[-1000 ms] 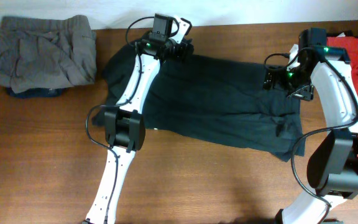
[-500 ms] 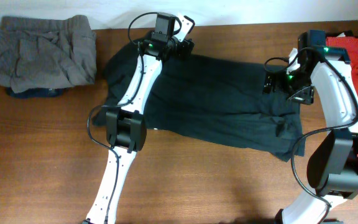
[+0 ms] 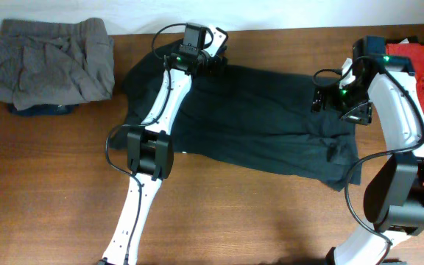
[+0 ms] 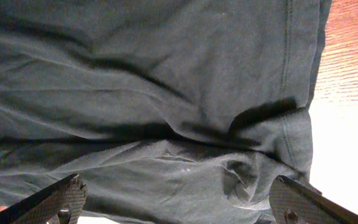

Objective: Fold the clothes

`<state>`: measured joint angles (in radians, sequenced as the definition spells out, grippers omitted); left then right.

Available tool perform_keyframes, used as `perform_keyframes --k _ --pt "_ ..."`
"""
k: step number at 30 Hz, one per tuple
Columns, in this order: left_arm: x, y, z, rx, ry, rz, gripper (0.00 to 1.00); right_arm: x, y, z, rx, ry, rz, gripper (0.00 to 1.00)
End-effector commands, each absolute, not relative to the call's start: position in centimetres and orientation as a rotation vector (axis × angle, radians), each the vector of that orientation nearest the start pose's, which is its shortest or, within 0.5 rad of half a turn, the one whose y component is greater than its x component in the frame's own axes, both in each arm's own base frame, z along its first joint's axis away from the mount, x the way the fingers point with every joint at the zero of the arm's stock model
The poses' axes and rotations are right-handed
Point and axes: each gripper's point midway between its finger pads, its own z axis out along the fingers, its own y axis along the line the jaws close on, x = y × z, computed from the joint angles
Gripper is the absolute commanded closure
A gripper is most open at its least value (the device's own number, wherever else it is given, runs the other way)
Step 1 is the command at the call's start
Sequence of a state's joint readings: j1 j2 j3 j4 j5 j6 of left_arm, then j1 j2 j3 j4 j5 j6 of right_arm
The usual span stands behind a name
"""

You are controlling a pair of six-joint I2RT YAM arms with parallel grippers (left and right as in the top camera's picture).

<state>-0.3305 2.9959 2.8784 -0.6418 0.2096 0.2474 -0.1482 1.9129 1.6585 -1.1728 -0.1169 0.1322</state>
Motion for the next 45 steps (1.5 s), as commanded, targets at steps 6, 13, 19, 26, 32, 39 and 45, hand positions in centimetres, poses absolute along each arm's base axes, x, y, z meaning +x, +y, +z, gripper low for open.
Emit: perform_keyframes --k 6,13,19,26,32,39,45 --pt "66.6 -25.6 1.7 0.749 2.17 -0.268 0.41 39.4 -3.6 11.4 0.412 2.973 0.184 0.01" --pt "66.8 -25.5 1.8 0.721 2.172 -0.278 0.66 39.4 -3.6 11.4 0.411 2.972 0.184 0.01" --pt "66.8 -25.5 1.9 0.652 2.197 -0.311 0.94 40.2 -3.7 11.5 0.405 2.942 0.182 0.01" --pt "66.9 -25.5 2.8 0.541 2.221 -0.363 0.99 40.6 -3.8 11.6 0.4 2.925 0.181 0.01" --pt "66.5 -25.4 7.1 0.535 2.196 -0.366 0.99 41.6 -3.9 11.8 0.392 2.884 0.178 0.01" --pt "64.8 -24.8 8.5 0.507 2.27 -0.38 0.97 44.3 -4.4 12.6 0.414 2.764 0.173 0.01" --pt "64.1 -24.6 7.7 0.459 2.326 -0.4 0.78 46.9 -5.8 11.1 0.529 2.686 0.121 0.01"
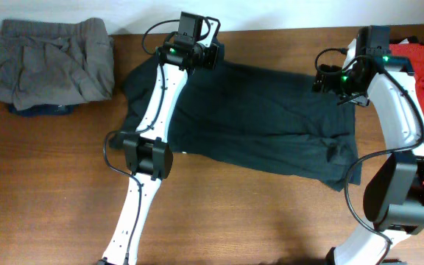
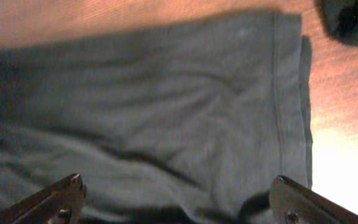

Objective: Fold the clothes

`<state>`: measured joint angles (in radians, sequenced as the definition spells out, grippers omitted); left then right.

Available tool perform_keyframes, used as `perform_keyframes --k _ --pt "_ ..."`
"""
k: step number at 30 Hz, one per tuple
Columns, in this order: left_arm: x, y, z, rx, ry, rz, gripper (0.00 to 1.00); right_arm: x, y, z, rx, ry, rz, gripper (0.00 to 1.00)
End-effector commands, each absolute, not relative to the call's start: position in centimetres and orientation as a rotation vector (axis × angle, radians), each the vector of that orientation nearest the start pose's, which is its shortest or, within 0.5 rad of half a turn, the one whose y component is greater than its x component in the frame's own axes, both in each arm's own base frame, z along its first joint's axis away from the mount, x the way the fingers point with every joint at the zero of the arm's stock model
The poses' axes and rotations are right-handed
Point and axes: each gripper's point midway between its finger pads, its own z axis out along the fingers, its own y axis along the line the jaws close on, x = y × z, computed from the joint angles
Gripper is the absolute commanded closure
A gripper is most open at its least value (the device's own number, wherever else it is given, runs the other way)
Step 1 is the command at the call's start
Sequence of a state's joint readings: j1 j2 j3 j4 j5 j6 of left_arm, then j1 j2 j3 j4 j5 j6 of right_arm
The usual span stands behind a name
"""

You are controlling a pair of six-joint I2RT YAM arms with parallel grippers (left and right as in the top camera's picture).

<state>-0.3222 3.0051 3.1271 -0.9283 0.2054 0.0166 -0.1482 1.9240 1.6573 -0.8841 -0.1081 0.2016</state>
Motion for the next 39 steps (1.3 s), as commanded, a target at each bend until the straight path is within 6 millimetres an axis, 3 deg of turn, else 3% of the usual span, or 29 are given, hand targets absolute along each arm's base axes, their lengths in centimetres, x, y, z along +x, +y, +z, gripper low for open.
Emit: perform_keyframes --k 1,5,6,10,14,22,26,34,39 --pt "64.1 -24.6 7.7 0.459 2.326 -0.4 0.78 47.3 -6.0 10.1 0.536 2.69 0.121 0.01" --pt "63.8 -24.5 7.4 0.459 2.343 -0.399 0.78 48.9 -8.2 6.9 0.586 2.673 0.11 0.01" --pt "63.7 -24.5 7.3 0.46 2.349 -0.399 0.78 49.8 -9.6 6.4 0.609 2.636 0.108 0.01" --pt "63.5 -24.4 7.1 0.461 2.362 -0.398 0.78 51.7 -14.0 7.6 0.588 2.506 0.092 0.01" --pt "63.4 -24.4 7.0 0.461 2.367 -0.398 0.78 52.1 -17.7 8.2 0.582 2.439 0.041 0.01" --pt "63.3 -24.4 6.9 0.461 2.376 -0.397 0.78 53.5 -15.9 5.4 0.494 2.451 0.196 0.02" --pt "63.3 -24.3 6.9 0.461 2.376 -0.397 0.78 53.1 -16.2 3.9 0.516 2.482 0.171 0.02" --pt "63.3 -24.4 6.9 0.461 2.376 -0.397 0.78 53.1 -16.4 3.6 0.52 2.485 0.158 0.01" --pt "63.3 -24.4 6.9 0.461 2.376 -0.397 0.78 52.8 -16.0 1.4 0.527 2.52 0.185 0.01"
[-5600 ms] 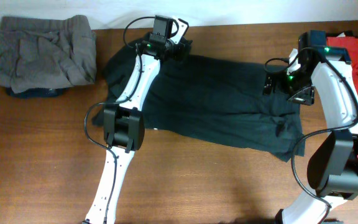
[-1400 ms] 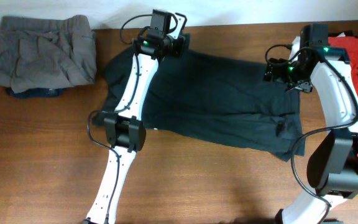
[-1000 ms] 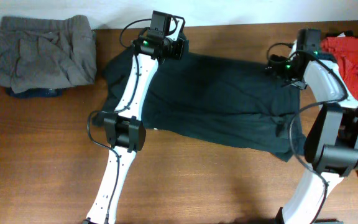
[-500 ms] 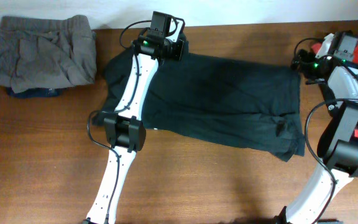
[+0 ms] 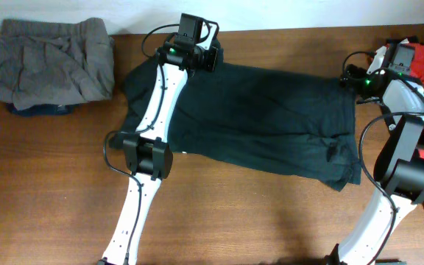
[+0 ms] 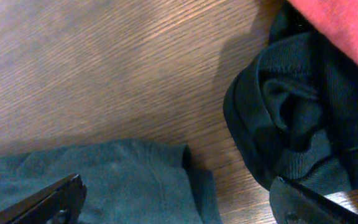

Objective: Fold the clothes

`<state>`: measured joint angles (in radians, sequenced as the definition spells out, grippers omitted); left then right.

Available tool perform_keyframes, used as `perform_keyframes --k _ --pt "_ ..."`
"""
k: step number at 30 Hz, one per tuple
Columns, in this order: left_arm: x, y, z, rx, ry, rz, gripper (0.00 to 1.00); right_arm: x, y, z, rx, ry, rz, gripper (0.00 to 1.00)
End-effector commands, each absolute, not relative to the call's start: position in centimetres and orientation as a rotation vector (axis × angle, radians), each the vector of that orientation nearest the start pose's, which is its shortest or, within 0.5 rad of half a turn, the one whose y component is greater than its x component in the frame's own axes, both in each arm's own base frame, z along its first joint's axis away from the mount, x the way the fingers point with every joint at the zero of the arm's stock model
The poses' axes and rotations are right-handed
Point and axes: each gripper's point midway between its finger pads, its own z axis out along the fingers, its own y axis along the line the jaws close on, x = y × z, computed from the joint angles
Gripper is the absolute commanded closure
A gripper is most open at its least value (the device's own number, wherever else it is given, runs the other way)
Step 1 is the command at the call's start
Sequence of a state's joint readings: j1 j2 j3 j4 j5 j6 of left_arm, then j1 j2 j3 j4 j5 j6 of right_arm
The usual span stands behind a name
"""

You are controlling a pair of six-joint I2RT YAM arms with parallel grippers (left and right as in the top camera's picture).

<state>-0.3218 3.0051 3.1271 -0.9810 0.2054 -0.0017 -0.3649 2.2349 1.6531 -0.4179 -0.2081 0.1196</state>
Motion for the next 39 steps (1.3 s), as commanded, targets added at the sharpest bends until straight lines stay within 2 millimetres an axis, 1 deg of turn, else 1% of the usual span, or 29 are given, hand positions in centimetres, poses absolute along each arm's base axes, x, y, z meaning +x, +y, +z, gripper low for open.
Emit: perform_keyframes --k 1,3,8,9,10,11,13,16,18,20,22,24,25,26,28,29,31,32,33,35,38,39 --pt "63.3 -24.3 6.9 0.461 2.376 -0.397 0.78 52.8 -16.0 1.2 0.528 2.524 0.189 0.01" --pt "63.3 -24.3 6.9 0.461 2.376 -0.397 0.78 52.8 -15.9 0.8 0.529 2.53 0.195 0.01" --pt "63.3 -24.4 6.9 0.461 2.376 -0.397 0.78 53.0 -15.8 0.7 0.523 2.522 0.202 0.0" --pt "63.3 -24.4 6.9 0.461 2.376 -0.397 0.78 53.0 -15.8 0.7 0.522 2.522 0.202 0.03" --pt "63.3 -24.4 6.9 0.461 2.376 -0.397 0.78 53.0 -15.7 0.7 0.521 2.523 0.203 0.06" --pt "63.3 -24.4 6.9 0.461 2.376 -0.397 0.78 53.1 -15.5 0.7 0.517 2.525 0.203 0.12" --pt "63.3 -24.4 6.9 0.461 2.376 -0.397 0.78 53.2 -15.1 0.7 0.508 2.527 0.205 0.29" --pt "63.3 -24.4 6.9 0.461 2.376 -0.397 0.78 53.4 -14.6 0.7 0.494 2.531 0.203 0.3" --pt "63.3 -24.4 6.9 0.461 2.376 -0.397 0.78 53.4 -14.6 0.5 0.495 2.539 0.149 0.3" --pt "63.3 -24.4 6.9 0.461 2.376 -0.397 0.78 53.4 -14.5 0.5 0.493 2.543 0.132 0.32" --pt "63.3 -24.4 6.9 0.461 2.376 -0.397 0.78 53.3 -14.7 0.4 0.498 2.545 0.116 0.41" --pt "63.3 -24.4 6.9 0.461 2.376 -0.397 0.78 53.3 -14.8 0.4 0.5 2.546 0.115 0.45" --pt "63.3 -24.4 6.9 0.461 2.376 -0.397 0.78 53.2 -14.8 0.4 0.502 2.547 0.111 0.51" --pt "63.3 -24.4 6.9 0.461 2.375 -0.398 0.78 53.2 -14.9 0.4 0.503 2.548 0.106 0.54" --pt "63.3 -24.4 6.9 0.461 2.374 -0.398 0.89 53.1 -14.8 0.3 0.511 2.554 0.109 0.65" --pt "63.3 -24.4 6.9 0.461 2.374 -0.398 0.92 53.0 -14.8 0.3 0.528 2.554 0.114 0.69" --pt "63.3 -24.4 6.9 0.461 2.375 -0.398 0.94 53.0 -14.8 0.4 0.586 2.543 0.131 0.83" --pt "63.3 -24.4 7.0 0.461 2.374 -0.398 0.95 53.1 -14.8 0.6 0.591 2.544 0.132 0.87" --pt "63.3 -24.4 7.1 0.461 2.372 -0.398 0.98 53.1 -14.8 0.7 0.592 2.549 0.133 0.89" --pt "63.3 -24.4 7.4 0.461 2.368 -0.399 0.99 53.0 -14.8 1.3 0.597 2.564 0.135 0.96" --pt "63.3 -24.4 7.6 0.461 2.366 -0.399 0.99 52.8 -14.7 2.1 0.611 2.587 0.14 0.96" --pt "63.2 -24.3 7.7 0.461 2.37 -0.399 0.99 52.7 -14.9 2.5 0.638 2.591 0.136 0.96"
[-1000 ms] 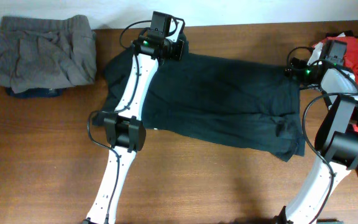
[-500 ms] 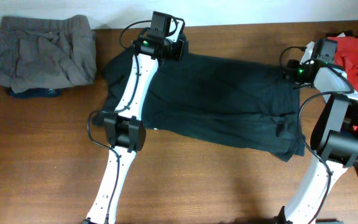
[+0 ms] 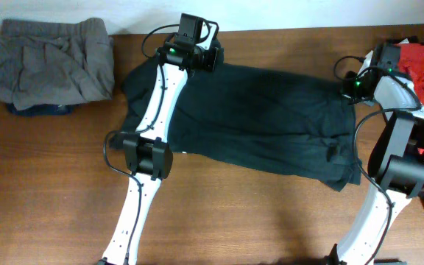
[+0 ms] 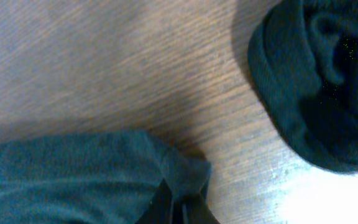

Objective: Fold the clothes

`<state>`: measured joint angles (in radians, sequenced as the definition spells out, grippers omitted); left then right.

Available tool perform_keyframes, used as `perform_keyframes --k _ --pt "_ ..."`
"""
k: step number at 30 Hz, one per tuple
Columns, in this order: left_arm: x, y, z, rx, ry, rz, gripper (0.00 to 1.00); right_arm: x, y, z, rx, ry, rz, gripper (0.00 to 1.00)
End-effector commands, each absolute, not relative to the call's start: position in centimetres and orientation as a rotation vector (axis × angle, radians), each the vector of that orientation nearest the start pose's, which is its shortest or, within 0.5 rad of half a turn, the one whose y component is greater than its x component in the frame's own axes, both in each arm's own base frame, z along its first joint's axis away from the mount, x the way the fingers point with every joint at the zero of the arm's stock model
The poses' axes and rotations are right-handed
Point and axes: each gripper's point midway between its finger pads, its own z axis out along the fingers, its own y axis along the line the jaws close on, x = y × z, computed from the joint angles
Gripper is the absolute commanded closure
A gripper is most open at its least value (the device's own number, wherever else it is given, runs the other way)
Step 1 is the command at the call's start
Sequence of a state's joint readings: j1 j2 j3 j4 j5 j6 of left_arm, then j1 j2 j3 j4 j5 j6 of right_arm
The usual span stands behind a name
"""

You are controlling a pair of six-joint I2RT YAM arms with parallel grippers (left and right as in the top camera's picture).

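A dark teal shirt (image 3: 249,118) lies spread flat across the middle of the table. In the right wrist view, my right gripper (image 4: 180,200) is shut on the shirt's far right corner (image 4: 179,171), which is bunched up between the fingers. Overhead, that gripper (image 3: 352,89) sits at the same corner. My left gripper (image 3: 197,53) rests at the shirt's far edge near the left shoulder. Its jaws are hidden under the wrist.
A pile of grey clothes (image 3: 46,62) sits at the far left on top of a blue garment (image 3: 43,109). A red garment lies at the right edge. A dark knit garment (image 4: 316,81) lies just beyond the shirt corner.
My right gripper was open just off the shirt's far right corner, over bare wood. Now it is shut on that corner. The left arm has not moved.
At first my right gripper hung open over the shirt's right side, and the left one was over the collar area. Then the right was open nearer the far right hem, and the left at the far edge. Later the right reached the corner and has now shut on it.
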<state>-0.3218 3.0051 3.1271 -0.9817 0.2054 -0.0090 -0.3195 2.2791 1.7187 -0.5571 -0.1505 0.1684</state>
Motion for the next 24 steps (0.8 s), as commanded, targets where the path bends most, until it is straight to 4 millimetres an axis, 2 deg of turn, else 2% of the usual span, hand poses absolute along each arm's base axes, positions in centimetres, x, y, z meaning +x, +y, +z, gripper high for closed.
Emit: perform_keyframes --k 1,10,15,21,24 --pt "63.0 -24.3 7.7 0.461 2.379 -0.398 0.99 52.6 -15.0 2.8 0.668 2.595 0.131 0.96" --pt "61.3 -22.7 9.2 0.447 2.453 -0.387 0.99 49.9 -14.2 6.4 0.85 2.684 0.165 0.96" --pt "59.9 -21.9 9.0 0.444 2.523 -0.38 0.99 46.9 -14.3 8.1 0.941 2.741 0.084 0.96" --pt "58.4 -21.4 10.8 0.449 2.555 -0.376 0.99 43.7 -14.3 9.4 0.98 2.823 -0.003 0.96" --pt "57.3 -20.9 10.7 0.445 2.606 -0.358 0.99 42.8 -14.2 10.0 0.988 2.841 -0.021 0.96"
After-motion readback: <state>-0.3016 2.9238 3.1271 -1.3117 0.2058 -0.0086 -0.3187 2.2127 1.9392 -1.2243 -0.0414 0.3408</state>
